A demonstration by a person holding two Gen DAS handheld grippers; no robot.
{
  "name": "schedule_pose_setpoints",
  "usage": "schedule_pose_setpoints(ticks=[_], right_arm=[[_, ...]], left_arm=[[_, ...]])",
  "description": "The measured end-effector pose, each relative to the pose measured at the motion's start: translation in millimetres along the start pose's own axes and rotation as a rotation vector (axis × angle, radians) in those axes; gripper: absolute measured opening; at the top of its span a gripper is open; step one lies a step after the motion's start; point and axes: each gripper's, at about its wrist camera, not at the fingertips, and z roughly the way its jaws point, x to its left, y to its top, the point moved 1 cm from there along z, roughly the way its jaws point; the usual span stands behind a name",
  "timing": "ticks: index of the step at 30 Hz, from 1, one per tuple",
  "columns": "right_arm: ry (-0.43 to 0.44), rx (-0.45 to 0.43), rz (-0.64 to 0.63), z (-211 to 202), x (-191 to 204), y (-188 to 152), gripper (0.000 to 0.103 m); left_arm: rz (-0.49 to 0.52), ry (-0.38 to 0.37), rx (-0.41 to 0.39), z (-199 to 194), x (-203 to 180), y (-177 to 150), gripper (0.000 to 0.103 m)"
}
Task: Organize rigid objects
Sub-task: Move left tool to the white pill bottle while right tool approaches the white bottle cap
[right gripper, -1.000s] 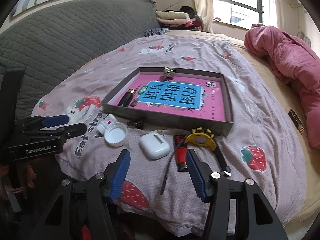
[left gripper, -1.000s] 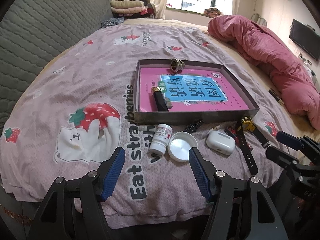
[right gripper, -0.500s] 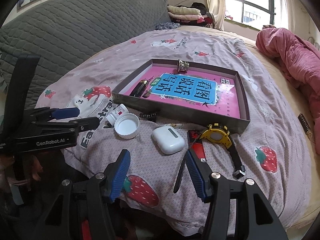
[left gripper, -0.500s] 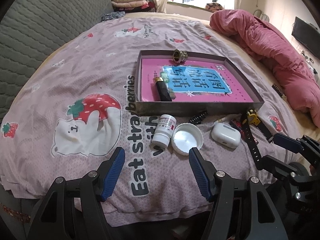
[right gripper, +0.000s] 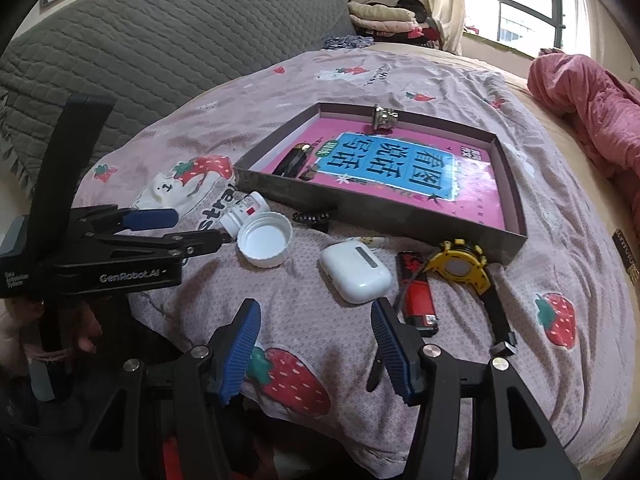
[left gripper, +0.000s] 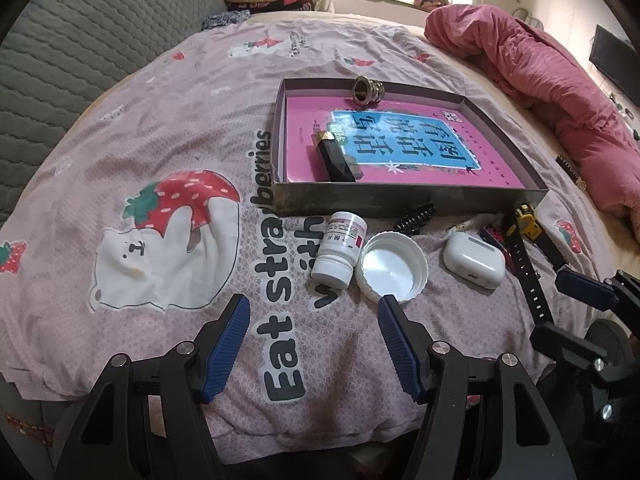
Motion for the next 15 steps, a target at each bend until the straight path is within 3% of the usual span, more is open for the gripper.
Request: schedule_pose_setpoints(ticks=[15], right_arm=[[0.029, 0.011, -0.005, 16.1, 4.4, 2.7, 0.057]], left_arm=[[-0.022, 0.007, 0.019, 20.1, 5.1, 6.4, 0.068]])
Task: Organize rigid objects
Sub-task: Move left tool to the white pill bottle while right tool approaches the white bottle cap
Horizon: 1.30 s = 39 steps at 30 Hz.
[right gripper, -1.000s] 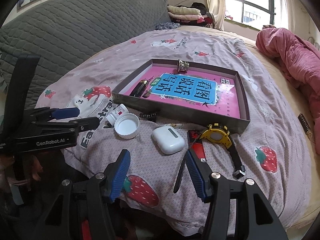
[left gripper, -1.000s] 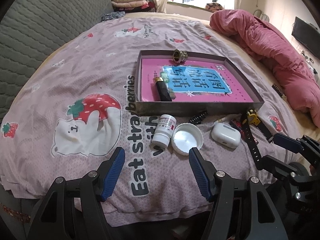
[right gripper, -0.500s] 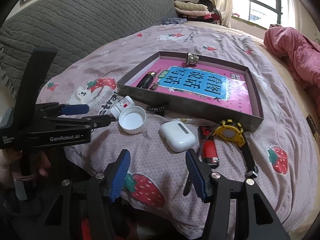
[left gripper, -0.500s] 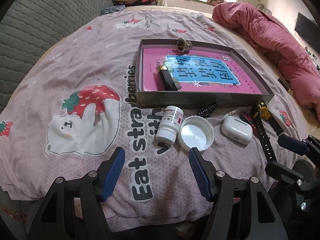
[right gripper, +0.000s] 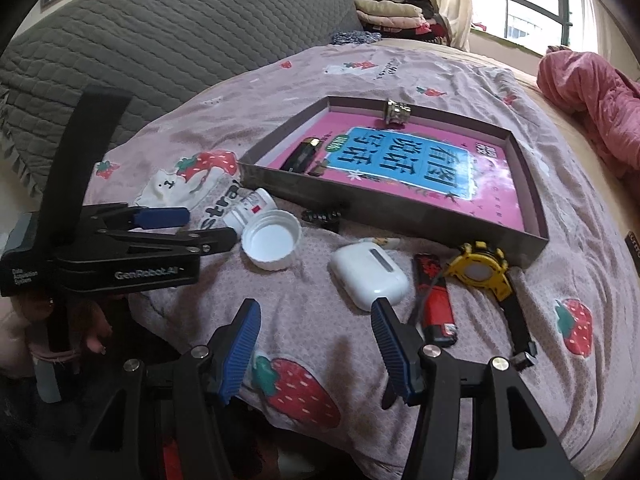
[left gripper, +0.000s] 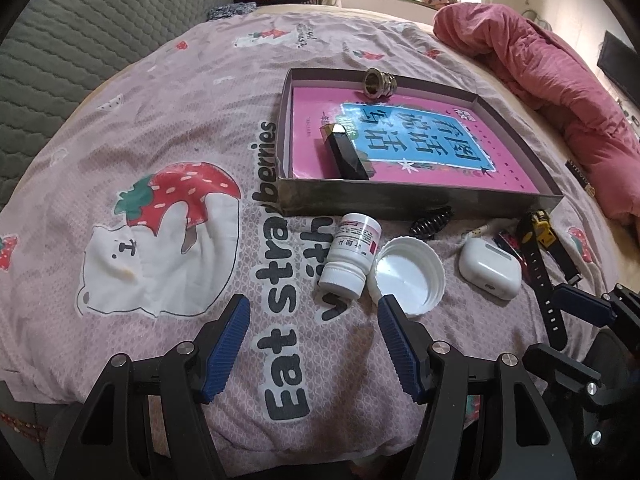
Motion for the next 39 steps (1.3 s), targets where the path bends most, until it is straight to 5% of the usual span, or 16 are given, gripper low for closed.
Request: schedule_pose_setpoints(ticks=[39], right_arm=[[0.004, 0.021, -0.111, 80.0, 30.1, 28.6, 0.057]], left_arm=[[-0.019, -0.04, -0.012, 39.2, 12.7, 32.2, 0.068]])
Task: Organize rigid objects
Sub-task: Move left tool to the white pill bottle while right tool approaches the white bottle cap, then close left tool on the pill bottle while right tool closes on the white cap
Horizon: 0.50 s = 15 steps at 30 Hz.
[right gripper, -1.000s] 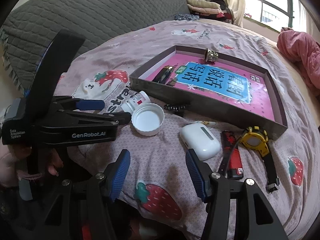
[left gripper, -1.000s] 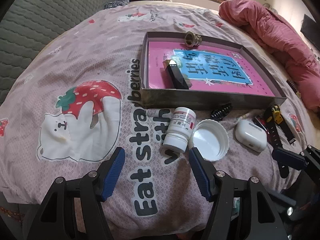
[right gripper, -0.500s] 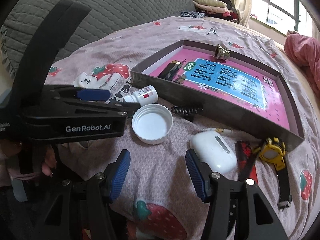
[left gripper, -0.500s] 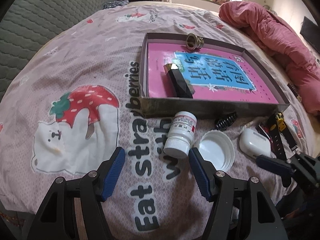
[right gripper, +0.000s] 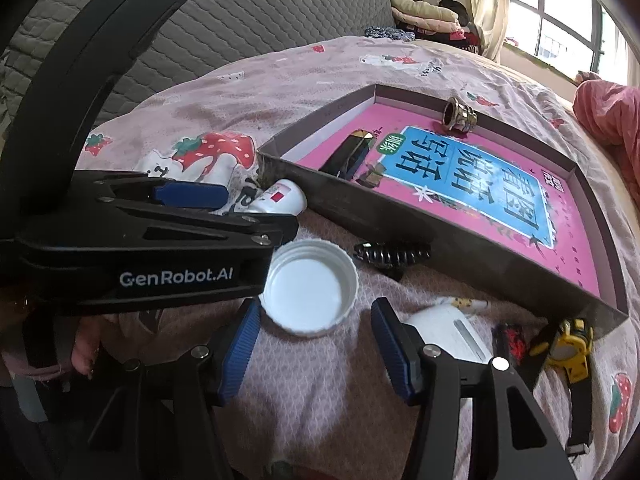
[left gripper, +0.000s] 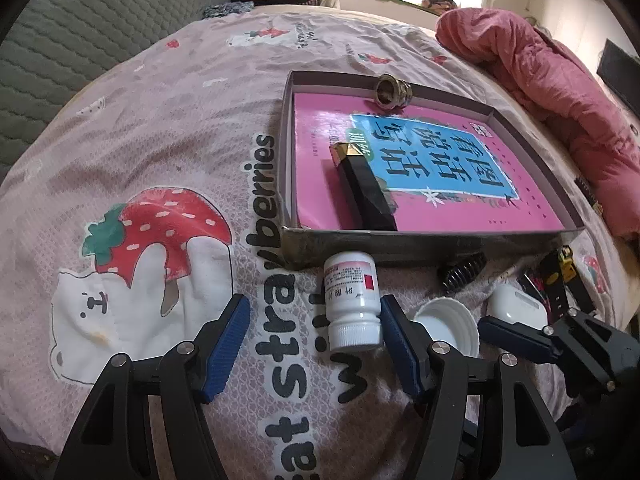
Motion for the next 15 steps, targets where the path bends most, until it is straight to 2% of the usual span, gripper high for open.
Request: schedule_pose_setpoints(ticks=[15], right_arm=[[0.003, -0.015, 0.002, 12.8, 1.1, 5.6, 0.056]], left_arm=[[-0.028, -0.025, 0.006, 6.2, 6.1, 3.1, 0.068]])
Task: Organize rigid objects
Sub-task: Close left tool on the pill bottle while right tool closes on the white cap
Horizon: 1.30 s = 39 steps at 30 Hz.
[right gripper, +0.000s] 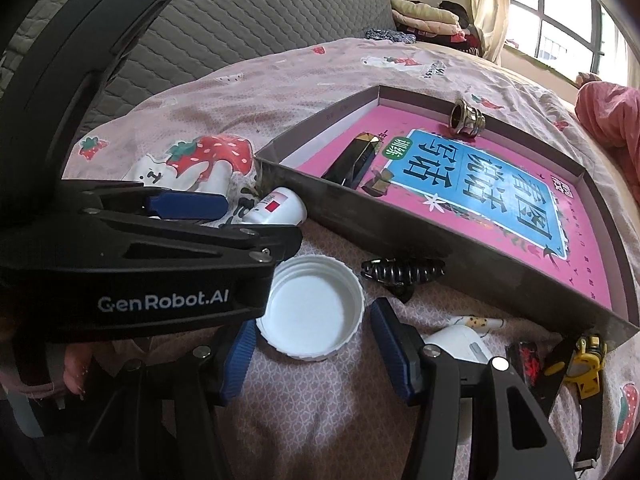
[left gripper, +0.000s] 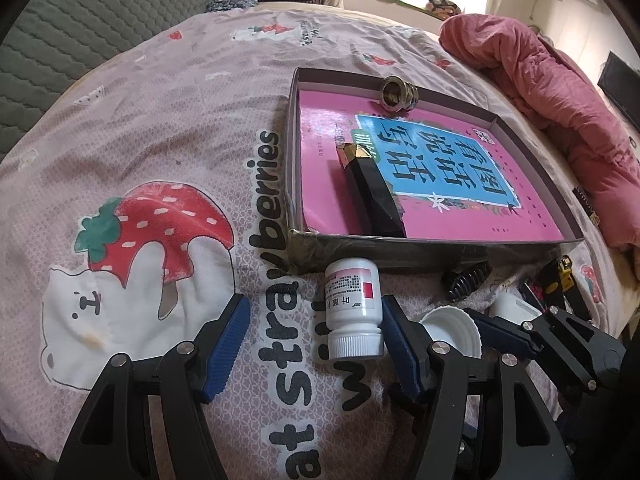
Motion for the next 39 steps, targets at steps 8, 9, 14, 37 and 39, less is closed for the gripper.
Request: schedule_pose_setpoints(ticks=[8, 9, 14, 37, 39], right_arm=[[0.001, -0.018, -0.032, -1.7, 4.1, -0.7, 0.05], [0.004, -0.019, -0.03, -2.2, 3.5, -0.9, 0.05], [-0.004, -0.025, -0.052, -7.0, 4.7, -2.9, 0.05], [-0.031, -0.067, 0.031, -41.6, -19.7, -4.9, 0.05], [-0.031, -0.071, 0.035, -44.2, -20.9, -5.0, 0.05]], left_arm=[[0.0, -0.001, 0.0, 0.8, 0.4, 0.3, 0.068], [0.001, -0.001, 0.0, 1.0, 0.4, 0.4, 0.068], [-0.001, -0.002, -0.001, 0.9, 0.5, 0.3, 0.068], [0.026, -0.032, -0.018, -1.0, -7.1, -3.0, 0.04], [0.032, -0.037, -0.018, -2.3, -8.1, -3.4, 0.033]])
